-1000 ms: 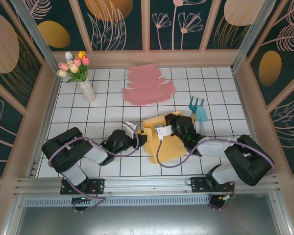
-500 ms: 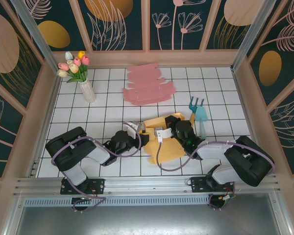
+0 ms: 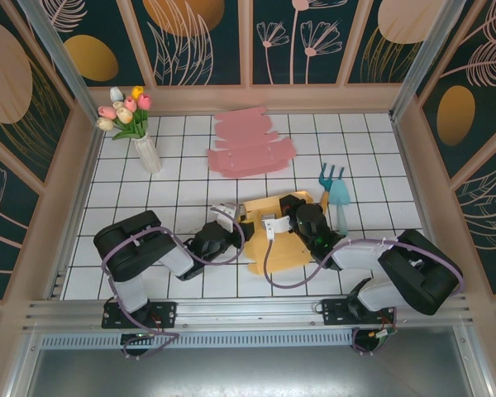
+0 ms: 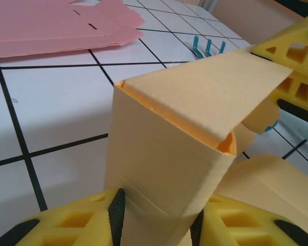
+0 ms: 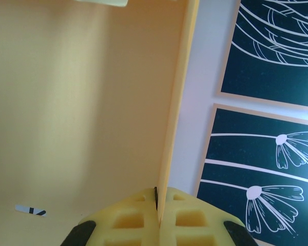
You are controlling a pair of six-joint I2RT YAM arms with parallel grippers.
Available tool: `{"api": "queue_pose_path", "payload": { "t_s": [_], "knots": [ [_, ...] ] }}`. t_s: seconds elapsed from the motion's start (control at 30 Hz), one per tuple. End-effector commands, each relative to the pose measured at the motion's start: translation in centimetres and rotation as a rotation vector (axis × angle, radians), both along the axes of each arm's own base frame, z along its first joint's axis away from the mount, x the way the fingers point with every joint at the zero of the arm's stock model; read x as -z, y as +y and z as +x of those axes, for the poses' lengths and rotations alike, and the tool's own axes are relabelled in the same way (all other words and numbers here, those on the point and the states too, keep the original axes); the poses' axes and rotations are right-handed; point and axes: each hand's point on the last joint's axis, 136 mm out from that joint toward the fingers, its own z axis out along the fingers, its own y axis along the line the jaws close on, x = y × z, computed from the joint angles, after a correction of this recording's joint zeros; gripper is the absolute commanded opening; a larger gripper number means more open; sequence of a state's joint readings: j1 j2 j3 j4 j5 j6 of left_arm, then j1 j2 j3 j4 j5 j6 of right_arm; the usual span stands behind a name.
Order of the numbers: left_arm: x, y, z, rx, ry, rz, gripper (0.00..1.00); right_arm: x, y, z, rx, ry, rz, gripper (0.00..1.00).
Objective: Fold the paper box
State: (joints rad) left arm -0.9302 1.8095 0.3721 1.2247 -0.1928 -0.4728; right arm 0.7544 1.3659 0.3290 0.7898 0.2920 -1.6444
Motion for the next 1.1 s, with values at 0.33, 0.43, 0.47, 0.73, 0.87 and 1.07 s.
{"api": "queue_pose_path", "payload": {
  "t_s": [0.33, 0.43, 0.47, 0.73, 0.87, 1.07],
  "knots": [
    [0.7, 4.1, 4.4, -0.349, -0.063, 0.079, 0.26, 3.3, 0.0, -1.6, -0.05, 0.099, -0.083, 0.0],
    [1.2, 5.2, 5.0, -0.431, -0.055, 0.109, 0.14, 3.4, 0.0, -1.5, -0.045, 0.104, -0.078, 0.0],
    [1.5, 5.7, 5.1, -0.459, -0.049, 0.119, 0.11, 3.4, 0.0, -1.5, -0.044, 0.105, -0.076, 0.0],
    [2.4, 10.8, 6.1, -0.803, -0.032, 0.29, 0.0, 3.4, 0.0, -1.4, -0.033, 0.113, -0.074, 0.0],
    [1.8, 11.5, 6.3, -0.844, -0.056, 0.342, 0.0, 3.3, 0.0, -1.2, -0.024, 0.115, -0.066, 0.0],
    [1.4, 13.0, 6.1, -0.911, -0.096, 0.465, 0.0, 3.0, -0.1, -0.9, -0.005, 0.122, -0.04, 0.0]
  ]
}}
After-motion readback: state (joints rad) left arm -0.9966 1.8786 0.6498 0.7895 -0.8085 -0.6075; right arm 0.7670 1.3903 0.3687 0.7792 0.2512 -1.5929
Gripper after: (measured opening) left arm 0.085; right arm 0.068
